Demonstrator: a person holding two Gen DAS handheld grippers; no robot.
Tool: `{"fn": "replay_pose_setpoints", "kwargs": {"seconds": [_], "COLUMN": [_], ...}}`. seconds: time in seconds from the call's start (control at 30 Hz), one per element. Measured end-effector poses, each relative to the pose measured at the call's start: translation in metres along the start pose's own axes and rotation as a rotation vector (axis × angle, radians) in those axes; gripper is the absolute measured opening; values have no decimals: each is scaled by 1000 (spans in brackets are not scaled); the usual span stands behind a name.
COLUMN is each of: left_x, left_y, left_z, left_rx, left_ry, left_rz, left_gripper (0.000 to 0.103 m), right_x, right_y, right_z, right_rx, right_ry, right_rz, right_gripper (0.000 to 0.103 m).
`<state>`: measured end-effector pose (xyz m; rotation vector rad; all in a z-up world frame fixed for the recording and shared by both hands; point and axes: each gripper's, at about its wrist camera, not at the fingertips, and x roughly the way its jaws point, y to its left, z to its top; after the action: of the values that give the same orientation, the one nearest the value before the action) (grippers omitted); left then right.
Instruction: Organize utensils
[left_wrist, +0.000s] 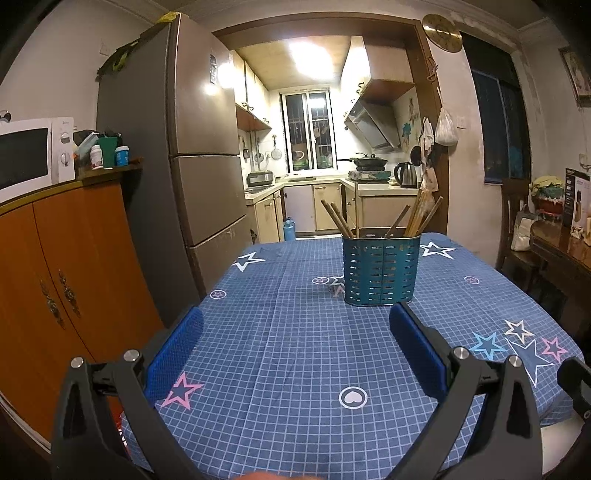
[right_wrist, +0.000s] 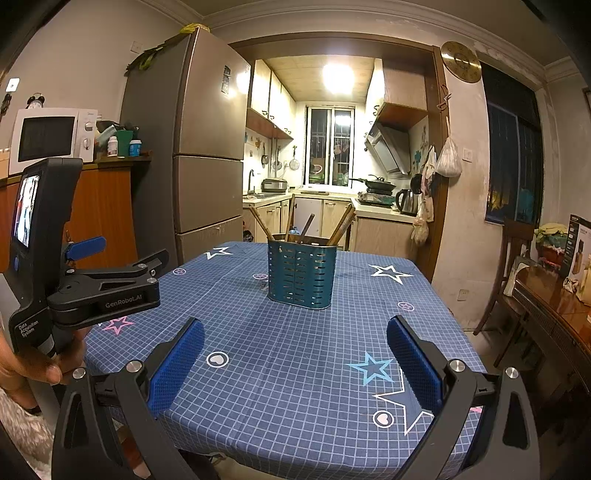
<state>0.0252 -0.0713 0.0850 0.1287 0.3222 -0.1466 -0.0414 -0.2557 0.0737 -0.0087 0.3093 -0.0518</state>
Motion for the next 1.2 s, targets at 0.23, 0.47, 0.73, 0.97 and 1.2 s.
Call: {"fn": "replay_pose_setpoints", "kwargs": {"seconds": [0.23,0.47,0.73,0.97,1.2], "left_x": [2,3,-1,1,-3], "left_y": [-1,0,-4,-12,-6], "left_z": [-1,-2,-4,-10,-10], "left_rx": [-2,-23,-22,21,-13], "left_ry": [10,9,-18,-12,-56], "left_rz": [-10,6,-4,-18,26], "left_gripper": [97,97,97,81,75], "right_x": [0,1,1,3,2], "right_y": [-1,-2,-2,-8,-11], "right_z": [-1,-1,-1,-3,-4], "right_rx": [3,6,7,26,32], "right_ry": [-1,-1,-1,6,3], "right_rz": [-1,-3,-3,-4,-11], "right_gripper": [99,99,99,99,99]}}
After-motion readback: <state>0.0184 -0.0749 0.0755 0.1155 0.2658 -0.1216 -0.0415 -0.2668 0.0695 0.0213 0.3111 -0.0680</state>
